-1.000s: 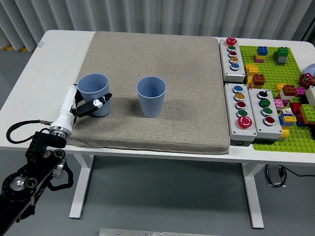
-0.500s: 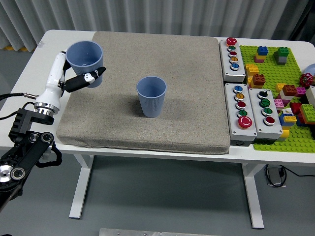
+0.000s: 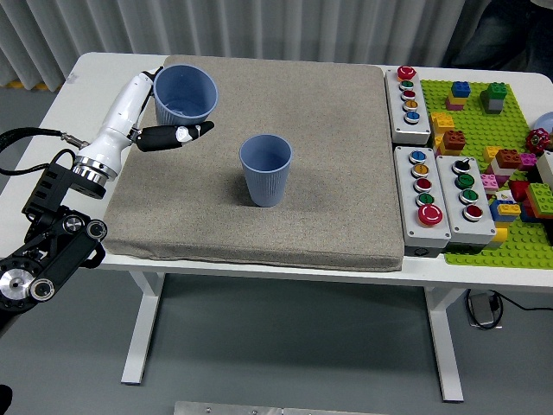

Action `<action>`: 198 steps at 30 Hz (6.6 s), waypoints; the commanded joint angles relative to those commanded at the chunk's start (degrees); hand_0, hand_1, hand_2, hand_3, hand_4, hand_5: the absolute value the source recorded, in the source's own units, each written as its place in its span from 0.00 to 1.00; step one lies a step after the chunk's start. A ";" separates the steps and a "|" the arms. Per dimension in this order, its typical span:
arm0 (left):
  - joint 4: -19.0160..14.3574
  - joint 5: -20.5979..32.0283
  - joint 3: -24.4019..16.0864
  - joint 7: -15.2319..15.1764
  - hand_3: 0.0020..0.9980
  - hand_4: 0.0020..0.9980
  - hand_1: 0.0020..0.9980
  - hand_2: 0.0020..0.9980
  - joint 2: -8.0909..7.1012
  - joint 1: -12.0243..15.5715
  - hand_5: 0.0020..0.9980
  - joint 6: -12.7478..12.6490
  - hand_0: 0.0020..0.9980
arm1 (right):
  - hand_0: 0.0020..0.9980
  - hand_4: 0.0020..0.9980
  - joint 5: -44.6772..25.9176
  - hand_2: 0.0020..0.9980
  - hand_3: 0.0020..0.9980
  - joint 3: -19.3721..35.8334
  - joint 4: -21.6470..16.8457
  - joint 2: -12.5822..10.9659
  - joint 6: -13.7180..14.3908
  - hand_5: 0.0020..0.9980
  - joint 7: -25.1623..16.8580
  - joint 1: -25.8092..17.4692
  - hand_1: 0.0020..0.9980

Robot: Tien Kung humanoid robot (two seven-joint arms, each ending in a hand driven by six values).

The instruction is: Pick cup pour cup place

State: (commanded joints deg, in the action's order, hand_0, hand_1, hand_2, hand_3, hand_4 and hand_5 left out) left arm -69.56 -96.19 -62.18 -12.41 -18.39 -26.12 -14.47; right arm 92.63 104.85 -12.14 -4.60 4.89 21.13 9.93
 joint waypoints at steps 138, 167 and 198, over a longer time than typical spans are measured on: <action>4.89 -23.02 19.32 4.56 0.50 0.84 0.44 0.49 -5.57 -16.21 0.23 -2.01 0.45 | 0.70 0.07 -2.38 0.67 0.63 -1.11 -0.08 -0.16 0.52 0.50 0.25 0.34 0.71; 7.65 -26.49 21.70 5.12 0.50 0.84 0.44 0.49 -6.24 -17.51 0.24 -5.26 0.46 | 0.70 0.07 -3.05 0.67 0.63 -1.50 -0.07 -0.19 0.64 0.50 0.26 0.56 0.71; 7.27 -28.16 22.83 6.04 0.49 0.83 0.45 0.49 -6.65 -17.76 0.24 -6.32 0.46 | 0.70 0.07 -2.65 0.67 0.63 -1.46 -0.12 -0.13 0.60 0.50 0.39 0.10 0.71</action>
State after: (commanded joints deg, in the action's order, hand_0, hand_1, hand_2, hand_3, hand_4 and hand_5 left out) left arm -62.28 -124.35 -39.35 -6.36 -25.04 -43.88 -20.79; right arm 89.98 103.40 -12.26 -4.73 5.49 21.52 10.02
